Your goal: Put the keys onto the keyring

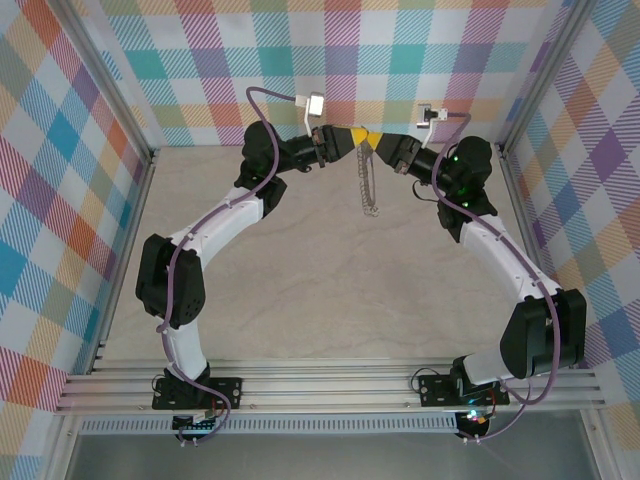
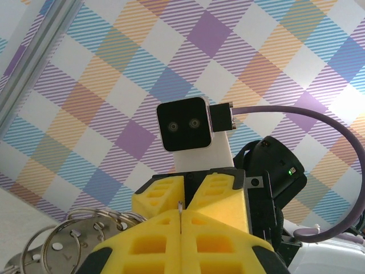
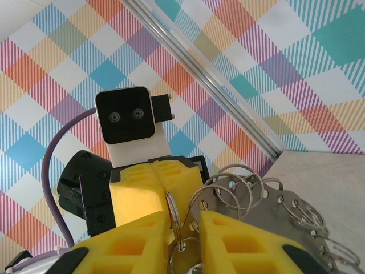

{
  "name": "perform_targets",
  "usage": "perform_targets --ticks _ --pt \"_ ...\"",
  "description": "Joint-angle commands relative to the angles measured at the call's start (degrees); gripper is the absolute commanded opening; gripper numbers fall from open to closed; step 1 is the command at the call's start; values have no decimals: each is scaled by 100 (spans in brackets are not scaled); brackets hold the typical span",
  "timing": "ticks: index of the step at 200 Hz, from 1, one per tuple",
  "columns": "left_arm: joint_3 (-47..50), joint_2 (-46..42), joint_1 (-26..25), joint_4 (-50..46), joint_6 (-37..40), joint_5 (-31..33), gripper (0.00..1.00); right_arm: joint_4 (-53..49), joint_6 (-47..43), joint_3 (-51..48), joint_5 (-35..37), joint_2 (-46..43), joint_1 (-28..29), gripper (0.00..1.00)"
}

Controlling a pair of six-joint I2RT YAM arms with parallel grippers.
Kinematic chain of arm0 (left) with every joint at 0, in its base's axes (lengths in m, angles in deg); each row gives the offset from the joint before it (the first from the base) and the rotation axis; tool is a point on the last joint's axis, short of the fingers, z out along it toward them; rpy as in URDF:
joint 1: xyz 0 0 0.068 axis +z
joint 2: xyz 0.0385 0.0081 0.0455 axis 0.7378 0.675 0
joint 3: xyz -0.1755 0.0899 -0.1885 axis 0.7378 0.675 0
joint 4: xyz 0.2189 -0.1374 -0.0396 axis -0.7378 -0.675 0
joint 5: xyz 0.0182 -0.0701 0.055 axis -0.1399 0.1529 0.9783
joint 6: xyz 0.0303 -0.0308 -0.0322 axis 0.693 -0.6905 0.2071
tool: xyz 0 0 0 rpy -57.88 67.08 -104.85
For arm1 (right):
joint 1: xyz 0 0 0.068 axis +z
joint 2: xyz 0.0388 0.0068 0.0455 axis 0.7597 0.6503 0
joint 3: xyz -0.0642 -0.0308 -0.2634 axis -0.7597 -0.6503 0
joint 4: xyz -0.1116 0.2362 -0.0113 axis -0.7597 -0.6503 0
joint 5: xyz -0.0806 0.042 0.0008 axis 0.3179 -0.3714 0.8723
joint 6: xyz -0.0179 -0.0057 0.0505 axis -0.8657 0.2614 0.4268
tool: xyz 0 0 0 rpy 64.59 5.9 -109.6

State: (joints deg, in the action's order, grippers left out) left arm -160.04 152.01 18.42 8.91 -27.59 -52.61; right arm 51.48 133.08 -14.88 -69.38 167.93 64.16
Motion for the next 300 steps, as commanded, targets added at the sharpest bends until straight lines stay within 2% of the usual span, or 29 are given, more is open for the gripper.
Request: perform_targets --ticks 1,54,88,121,143,168,186,215,241,300 --pt "-236 0 -102 331 31 14 0 125 -33 -66 -95 -156 38 19" --pt "-235 -6 -102 334 29 10 0 113 -50 -66 -86 -149 31 11" --pt "-220 -16 -109 330 27 11 0 72 -85 -66 -27 -183 31 12" --pt "-220 -37 -110 321 33 -13 0 11 -128 -7 -9 -183 25 0" --pt "-223 -76 -104 169 132 -9 0 -112 -211 34 -31 -193 6 0" --pt "-195 -223 -81 -222 453 31 21 -351 -407 91 -114 -226 -44 0" --pt "-207 -335 -9 -494 686 29 31 -622 -639 176 -240 -245 -108 0" --pt "-291 -482 197 -1021 1073 -82 40 -1239 -1181 493 -777 -177 -236 0" --pt "-655 -438 332 -1781 1516 -512 44 -1996 -1838 843 -1228 -80 -309 0" --pt "-2013 -110 406 -4524 3233 -1437 44 -3288 -2975 1599 -2193 294 -381 0"
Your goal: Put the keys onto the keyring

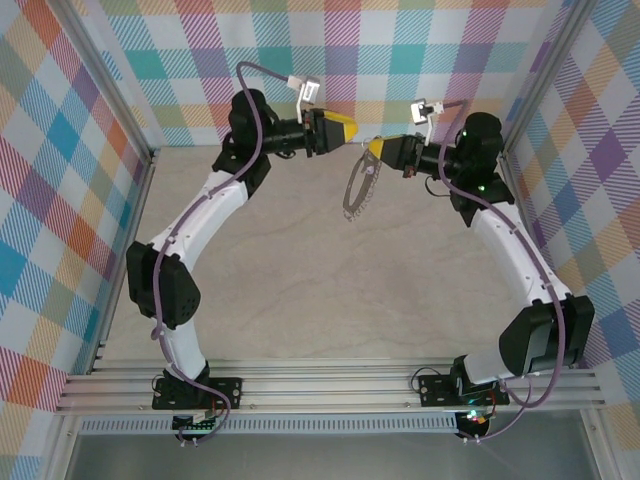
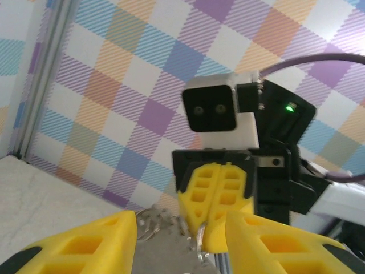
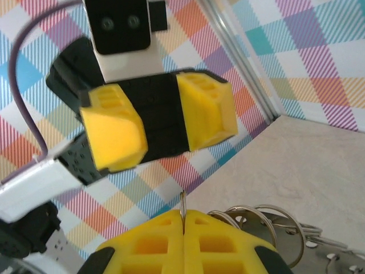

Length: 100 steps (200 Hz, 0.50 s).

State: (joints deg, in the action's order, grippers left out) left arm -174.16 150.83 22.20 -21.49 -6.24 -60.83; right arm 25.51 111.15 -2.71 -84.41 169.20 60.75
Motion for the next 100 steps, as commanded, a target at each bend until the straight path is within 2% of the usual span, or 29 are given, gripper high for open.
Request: perform_targets --ticks 1,28,39,100 --pt "-631 10 28 -1550 1133 -630 44 -714 -806 393 -699 165 -40 0" --pt "-1376 246 24 -3216 2143 -863 40 -1157 -1169 578 -848 224 -47 0" --pt "-1633 356 26 -3619 2391 -913 38 -1231 -1220 588 -862 234 -54 0" --pt "-1769 548 28 -3758 2407 -836 38 -1136 -1170 454 -907 185 -95 0"
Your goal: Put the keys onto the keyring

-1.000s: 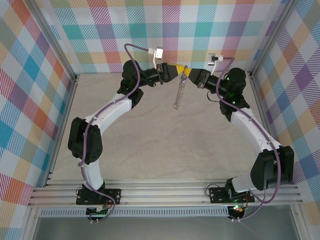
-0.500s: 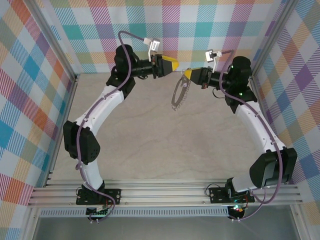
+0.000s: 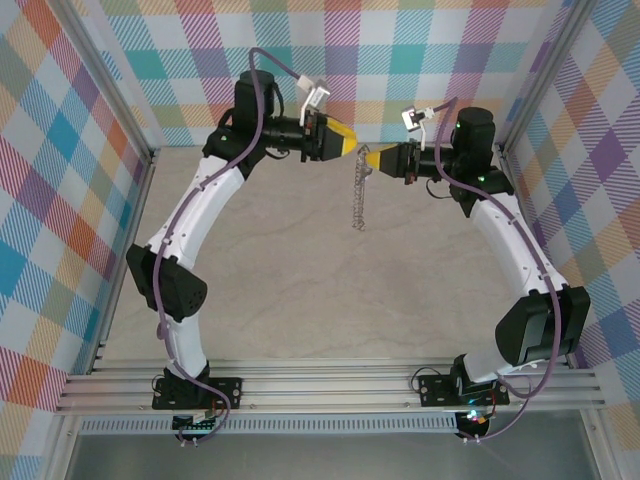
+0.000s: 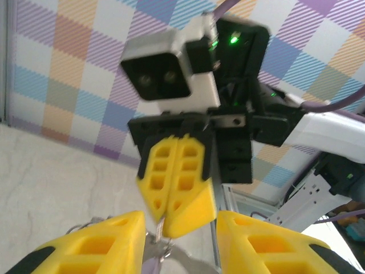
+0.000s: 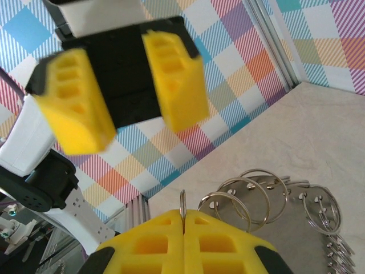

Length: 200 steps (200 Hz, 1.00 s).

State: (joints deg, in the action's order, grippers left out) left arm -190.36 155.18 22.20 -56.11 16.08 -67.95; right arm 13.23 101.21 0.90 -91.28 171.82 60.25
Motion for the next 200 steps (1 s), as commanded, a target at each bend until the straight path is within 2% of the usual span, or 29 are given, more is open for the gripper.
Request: perform_targets --ticks 1,143,200 --pt "-149 118 29 -293 171 -125 38 99 -172 90 -223 -79 -44 0" --pt "-254 255 -225 -285 87 -187 36 441 42 -47 -210 -90 -53 0" --pt "-281 257 -269 -272 61 -206 24 478 69 -70 -201 -73 -53 0"
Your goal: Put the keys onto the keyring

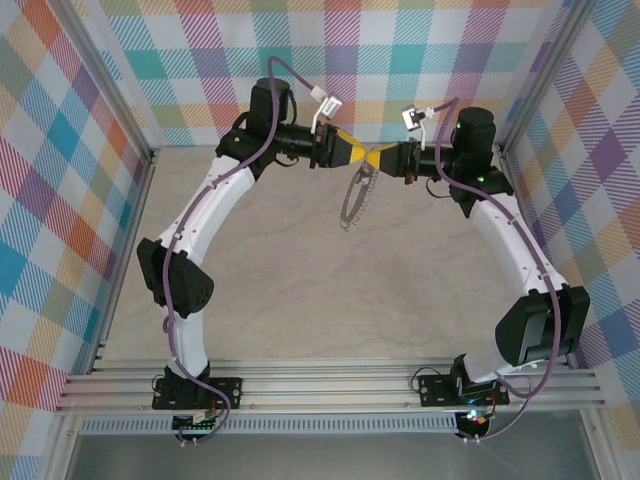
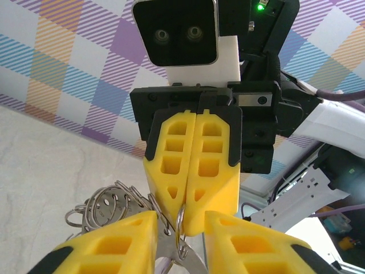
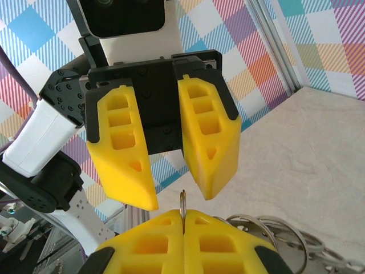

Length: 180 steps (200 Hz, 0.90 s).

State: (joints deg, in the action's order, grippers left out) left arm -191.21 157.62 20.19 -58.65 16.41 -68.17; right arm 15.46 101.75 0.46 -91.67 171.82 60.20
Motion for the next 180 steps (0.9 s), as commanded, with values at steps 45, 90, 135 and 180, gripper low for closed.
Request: perform_targets --ticks 45,90,135,180 --pt "-205 27 -130 -47 32 -302 22 305 58 -36 -133 -71 -48 0" --pt "-205 19 -139 -171 133 -400 18 319 75 -15 -92 -55 -48 0" --pt "-207 27 -160 -355 284 -551 0 453 195 -26 -45 -37 -48 0" --pt "186 -177 -197 193 -42 -235 0 793 595 -155 230 -228 -145 34"
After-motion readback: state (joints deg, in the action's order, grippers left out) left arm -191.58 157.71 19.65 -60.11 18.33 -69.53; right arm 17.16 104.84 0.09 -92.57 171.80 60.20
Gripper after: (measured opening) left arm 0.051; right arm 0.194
